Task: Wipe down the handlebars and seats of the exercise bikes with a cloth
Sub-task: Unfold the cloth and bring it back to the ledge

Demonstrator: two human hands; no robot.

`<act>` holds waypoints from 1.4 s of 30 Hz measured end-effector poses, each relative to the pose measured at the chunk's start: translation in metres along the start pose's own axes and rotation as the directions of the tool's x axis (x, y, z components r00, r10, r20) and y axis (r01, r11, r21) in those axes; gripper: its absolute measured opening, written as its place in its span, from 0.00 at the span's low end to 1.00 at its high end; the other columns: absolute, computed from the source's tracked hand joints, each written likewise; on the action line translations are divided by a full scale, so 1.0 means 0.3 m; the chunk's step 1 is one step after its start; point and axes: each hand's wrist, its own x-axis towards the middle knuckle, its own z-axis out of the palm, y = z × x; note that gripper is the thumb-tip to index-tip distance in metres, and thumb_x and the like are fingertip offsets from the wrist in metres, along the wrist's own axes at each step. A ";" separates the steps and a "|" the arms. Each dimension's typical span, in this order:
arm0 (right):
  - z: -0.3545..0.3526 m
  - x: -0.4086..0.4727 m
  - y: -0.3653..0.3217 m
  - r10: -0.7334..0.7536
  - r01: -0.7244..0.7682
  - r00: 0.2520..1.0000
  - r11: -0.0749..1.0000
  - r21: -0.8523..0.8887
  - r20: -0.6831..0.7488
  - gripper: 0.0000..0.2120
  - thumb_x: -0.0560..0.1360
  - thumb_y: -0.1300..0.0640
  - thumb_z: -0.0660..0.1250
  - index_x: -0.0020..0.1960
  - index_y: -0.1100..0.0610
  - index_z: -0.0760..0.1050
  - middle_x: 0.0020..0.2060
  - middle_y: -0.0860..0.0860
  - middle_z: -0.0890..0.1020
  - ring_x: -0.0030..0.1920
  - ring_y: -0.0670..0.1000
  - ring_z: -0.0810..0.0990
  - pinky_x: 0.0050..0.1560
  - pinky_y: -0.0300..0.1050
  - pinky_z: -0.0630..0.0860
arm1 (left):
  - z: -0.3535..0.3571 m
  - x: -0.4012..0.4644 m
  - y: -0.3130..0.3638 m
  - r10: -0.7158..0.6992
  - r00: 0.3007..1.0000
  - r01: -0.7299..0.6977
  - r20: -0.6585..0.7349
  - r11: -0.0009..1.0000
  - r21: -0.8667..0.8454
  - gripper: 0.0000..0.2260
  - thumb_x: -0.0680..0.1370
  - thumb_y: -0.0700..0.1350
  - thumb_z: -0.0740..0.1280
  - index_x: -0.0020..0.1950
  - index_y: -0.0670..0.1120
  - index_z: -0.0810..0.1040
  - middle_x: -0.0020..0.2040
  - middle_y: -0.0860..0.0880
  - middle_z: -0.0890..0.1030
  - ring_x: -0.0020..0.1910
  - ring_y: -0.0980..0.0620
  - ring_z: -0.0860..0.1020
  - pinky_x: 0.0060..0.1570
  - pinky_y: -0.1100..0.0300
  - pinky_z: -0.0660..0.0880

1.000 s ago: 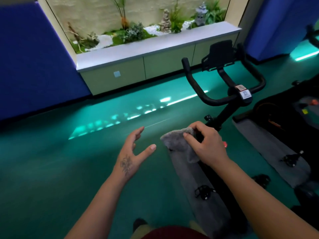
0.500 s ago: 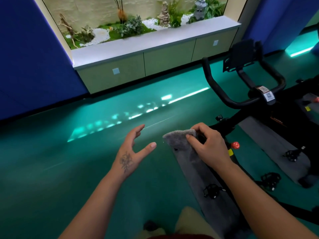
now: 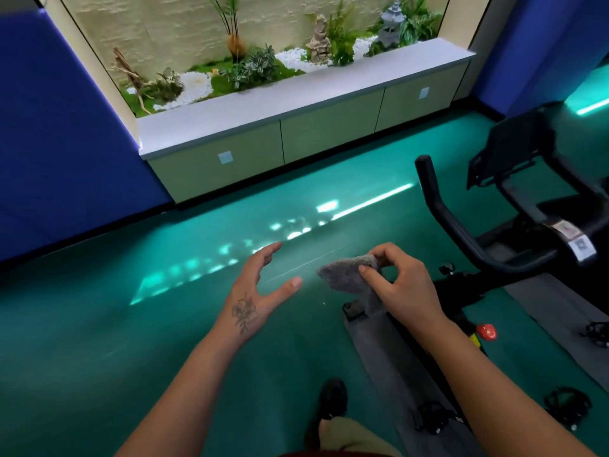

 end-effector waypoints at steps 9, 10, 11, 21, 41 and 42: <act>0.083 0.467 0.063 0.025 -0.025 0.999 1.000 0.012 0.036 0.09 0.75 0.54 0.77 0.45 0.46 0.76 0.41 0.39 0.82 0.47 0.42 0.82 0.50 0.48 0.78 | -0.053 0.492 0.018 -0.015 1.000 0.016 -0.011 0.997 0.073 0.37 0.70 0.76 0.71 0.76 0.70 0.67 0.77 0.65 0.69 0.79 0.62 0.64 0.79 0.44 0.65; 0.090 0.513 0.067 0.029 -0.029 0.999 1.000 0.011 0.038 0.09 0.75 0.54 0.77 0.45 0.47 0.76 0.41 0.38 0.82 0.47 0.42 0.82 0.51 0.48 0.78 | -0.060 0.539 0.025 -0.008 1.000 0.008 -0.013 0.997 0.075 0.36 0.70 0.75 0.71 0.77 0.70 0.67 0.77 0.64 0.69 0.79 0.62 0.65 0.80 0.45 0.65; 0.097 0.559 0.071 0.037 -0.037 0.998 0.999 0.008 0.041 0.09 0.75 0.53 0.77 0.45 0.46 0.76 0.42 0.38 0.82 0.47 0.41 0.82 0.50 0.48 0.78 | -0.067 0.589 0.033 0.004 1.000 -0.003 -0.011 0.997 0.082 0.35 0.71 0.73 0.71 0.77 0.70 0.67 0.77 0.64 0.69 0.79 0.62 0.65 0.80 0.46 0.65; 0.235 1.062 0.120 0.102 -0.104 0.995 0.990 -0.096 -0.021 0.07 0.75 0.49 0.76 0.46 0.43 0.77 0.41 0.37 0.82 0.46 0.38 0.81 0.47 0.41 0.75 | -0.160 1.234 -0.029 0.109 0.988 -0.124 0.111 0.982 0.141 0.31 0.74 0.71 0.70 0.76 0.70 0.66 0.80 0.62 0.65 0.80 0.60 0.62 0.78 0.57 0.60; 0.323 1.898 0.259 0.340 -0.370 0.898 0.927 -0.064 -0.279 0.10 0.76 0.51 0.76 0.42 0.43 0.75 0.41 0.39 0.82 0.46 0.43 0.82 0.46 0.45 0.78 | -0.132 2.405 0.017 0.215 0.907 -0.249 0.362 0.967 0.050 0.29 0.74 0.70 0.70 0.73 0.64 0.72 0.66 0.63 0.71 0.68 0.59 0.74 0.69 0.53 0.72; 0.315 1.955 0.287 0.351 -0.380 0.894 0.923 -0.055 -0.280 0.10 0.75 0.51 0.76 0.42 0.43 0.75 0.41 0.38 0.82 0.46 0.43 0.82 0.46 0.45 0.78 | -0.105 2.467 0.028 0.217 0.904 -0.255 0.367 0.965 0.057 0.29 0.74 0.70 0.70 0.73 0.65 0.72 0.66 0.63 0.71 0.68 0.60 0.73 0.70 0.53 0.72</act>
